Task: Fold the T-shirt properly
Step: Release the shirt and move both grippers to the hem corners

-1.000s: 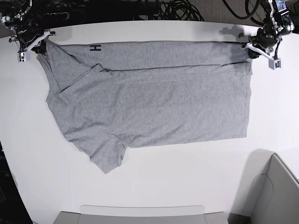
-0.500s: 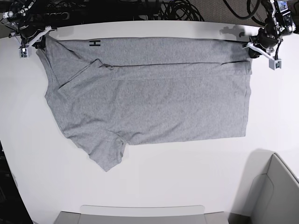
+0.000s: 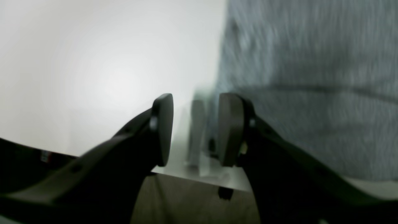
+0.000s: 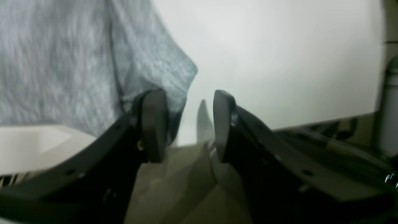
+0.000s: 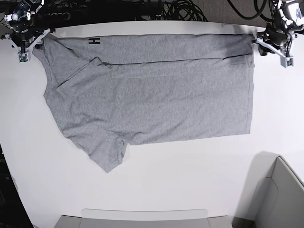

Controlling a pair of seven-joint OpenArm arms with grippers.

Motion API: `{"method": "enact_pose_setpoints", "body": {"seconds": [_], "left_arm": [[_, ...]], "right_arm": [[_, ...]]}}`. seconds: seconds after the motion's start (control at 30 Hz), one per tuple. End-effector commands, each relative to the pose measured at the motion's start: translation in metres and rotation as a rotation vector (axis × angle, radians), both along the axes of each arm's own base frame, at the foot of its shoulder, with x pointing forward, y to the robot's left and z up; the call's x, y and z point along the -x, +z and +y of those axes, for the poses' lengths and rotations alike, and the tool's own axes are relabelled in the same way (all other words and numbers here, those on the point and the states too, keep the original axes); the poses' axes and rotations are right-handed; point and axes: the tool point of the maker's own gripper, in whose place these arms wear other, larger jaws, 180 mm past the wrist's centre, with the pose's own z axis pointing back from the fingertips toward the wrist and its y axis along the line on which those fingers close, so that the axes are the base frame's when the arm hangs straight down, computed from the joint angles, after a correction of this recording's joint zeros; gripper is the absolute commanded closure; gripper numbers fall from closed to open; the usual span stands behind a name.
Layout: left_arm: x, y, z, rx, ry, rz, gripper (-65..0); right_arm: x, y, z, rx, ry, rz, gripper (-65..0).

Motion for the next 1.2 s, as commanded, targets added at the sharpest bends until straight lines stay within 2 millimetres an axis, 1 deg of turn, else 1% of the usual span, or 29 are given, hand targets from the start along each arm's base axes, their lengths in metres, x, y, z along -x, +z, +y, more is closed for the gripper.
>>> {"method": "enact_pose_setpoints", "body": {"seconds": [0.0, 0.03, 0.1, 0.2, 0.27, 0.37, 0.43, 0.5, 0.53, 0.57, 0.6, 0.67, 0.7, 0.73, 0.83, 0.93, 1.0, 1.07, 1.17], "left_arm": [[0.001, 0.009, 0.011, -0.032, 0.011, -0.004, -24.5], [0.001, 0.011, 0.016, -0.040, 0.021, -0.003, -24.5], [0.001, 0.014, 0.020, -0.047, 0.029, -0.010, -24.5], [-0.011, 0.019, 0.020, -0.047, 0.029, -0.044, -24.5], [-0.014, 0.020, 0.020, -0.048, 0.029, -0.051, -24.5], [-0.021, 0.030, 0.015, -0.060, 0.008, -0.081, -24.5], [-0.027, 0.038, 0.009, -0.068, -0.014, -0.105, -24.5], [-0.036, 0.045, 0.006, -0.072, -0.026, -0.136, -24.5], [-0.045, 0.051, 0.004, -0.073, -0.031, -0.165, -24.5], [-0.055, 0.058, 0.003, -0.076, -0.034, -0.198, -24.5], [-0.062, 0.063, 0.002, -0.076, -0.034, -0.222, -24.5], [-0.076, 0.072, -0.002, -0.072, -0.036, -0.271, -24.5], [-0.083, 0.075, -0.008, -0.057, -0.036, -0.295, -24.5], [-0.090, 0.078, -0.013, -0.049, -0.043, -0.310, -24.5], [-0.099, 0.079, -0.019, -0.022, -0.050, -0.289, -24.5], [-0.112, 0.086, -0.023, 0.000, -0.050, -0.291, -24.5], [-0.115, 0.087, -0.026, 0.014, -0.044, -0.296, -24.5], [-0.118, 0.088, -0.027, 0.017, -0.044, -0.301, -24.5], [-0.118, 0.088, -0.028, 0.021, -0.045, -0.302, -24.5]], "right_arm": [[-0.005, 0.010, -0.003, 0.027, 0.025, -0.022, -24.8], [-0.009, 0.013, -0.003, 0.029, 0.025, -0.034, -24.8], [-0.019, 0.017, -0.005, 0.036, 0.022, -0.058, -24.8], [-0.031, 0.026, -0.005, 0.046, 0.025, -0.096, -24.8], [-0.041, 0.040, -0.005, 0.072, 0.033, -0.137, -24.8], [-0.060, 0.067, -0.004, 0.115, 0.049, -0.219, -24.8], [-0.079, 0.089, -0.005, 0.142, 0.056, -0.295, -24.8], [-0.099, 0.104, -0.003, 0.145, 0.062, -0.361, -24.8], [-0.113, 0.113, -0.001, 0.144, 0.068, -0.400, -24.8], [-0.134, 0.121, 0.007, 0.131, 0.097, -0.439, -24.8], [-0.150, 0.123, 0.016, 0.115, 0.130, -0.451, -24.8], [-0.186, 0.119, 0.042, 0.080, 0.237, -0.447, -24.8], [-0.204, 0.115, 0.056, 0.060, 0.289, -0.439, -24.8], [-0.218, 0.111, 0.068, 0.038, 0.323, -0.431, -24.8], [-0.259, 0.103, 0.088, -0.015, 0.376, -0.404, -24.8], [-0.292, 0.084, 0.105, -0.100, 0.409, -0.355, -24.8], [-0.308, 0.070, 0.115, -0.165, 0.409, -0.349, -24.8], [-0.321, 0.049, 0.122, -0.237, 0.380, -0.352, -24.8], [-0.323, 0.006, 0.123, -0.302, 0.324, -0.297, -24.8]]}}
